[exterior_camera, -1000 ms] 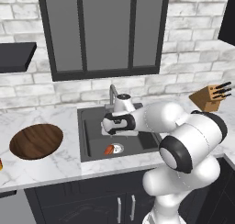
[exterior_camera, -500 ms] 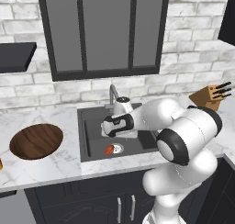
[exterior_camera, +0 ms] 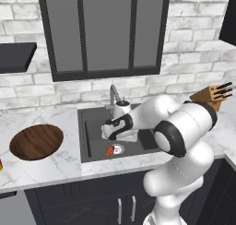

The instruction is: Remove the potato and sweet potato from the sink. Then move the bowl and cup from the counter to the sink for washing.

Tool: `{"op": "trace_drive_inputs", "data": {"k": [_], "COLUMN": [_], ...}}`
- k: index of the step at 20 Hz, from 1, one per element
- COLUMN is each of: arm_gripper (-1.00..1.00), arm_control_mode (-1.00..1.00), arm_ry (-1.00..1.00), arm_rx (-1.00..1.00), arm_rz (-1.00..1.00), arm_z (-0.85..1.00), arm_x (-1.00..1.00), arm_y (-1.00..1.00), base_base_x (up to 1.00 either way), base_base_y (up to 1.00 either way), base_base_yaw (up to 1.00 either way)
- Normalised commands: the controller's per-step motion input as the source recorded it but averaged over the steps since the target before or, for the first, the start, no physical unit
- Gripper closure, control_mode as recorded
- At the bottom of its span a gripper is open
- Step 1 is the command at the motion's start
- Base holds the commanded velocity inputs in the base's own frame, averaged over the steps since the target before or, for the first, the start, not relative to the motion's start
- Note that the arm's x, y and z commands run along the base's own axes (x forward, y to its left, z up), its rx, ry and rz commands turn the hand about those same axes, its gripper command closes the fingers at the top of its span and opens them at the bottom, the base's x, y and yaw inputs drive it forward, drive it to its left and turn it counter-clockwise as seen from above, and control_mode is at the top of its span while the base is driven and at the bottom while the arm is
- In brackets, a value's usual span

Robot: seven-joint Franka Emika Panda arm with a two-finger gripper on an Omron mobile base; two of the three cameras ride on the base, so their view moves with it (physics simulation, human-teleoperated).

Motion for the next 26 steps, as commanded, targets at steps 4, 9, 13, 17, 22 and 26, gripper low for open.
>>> {"op": "trace_drive_inputs", "data": {"k": [4, 9, 13, 17, 22, 26], "arm_gripper": [-1.00, -1.00, -1.00, -1.00, -1.00, -1.00], "arm_control_mode": [-1.00, -1.00, -1.00, -1.00, -1.00, -1.00], "arm_ry": [0.02, 0.02, 0.03, 0.03, 0.04, 0.05], "arm_rx": [0.00, 0.00, 0.00, 0.00, 0.00, 0.00], "arm_rz": [-0.05, -0.04, -0.04, -0.03, -0.02, -0.01], "arm_z": [-0.20, -0.18, -0.17, -0.17, -0.17, -0.17], "arm_x": [0.09, 0.11, 0.11, 0.10, 0.10, 0.12], "arm_y": [0.01, 0.01, 0.03, 0.03, 0.04, 0.02], "base_base_x": [0.00, 0.00, 0.00, 0.00, 0.00, 0.00], "base_base_y": [0.00, 0.00, 0.00, 0.00, 0.00, 0.00], "base_base_yaw": [0.00, 0.00, 0.00, 0.00, 0.00, 0.00]}}
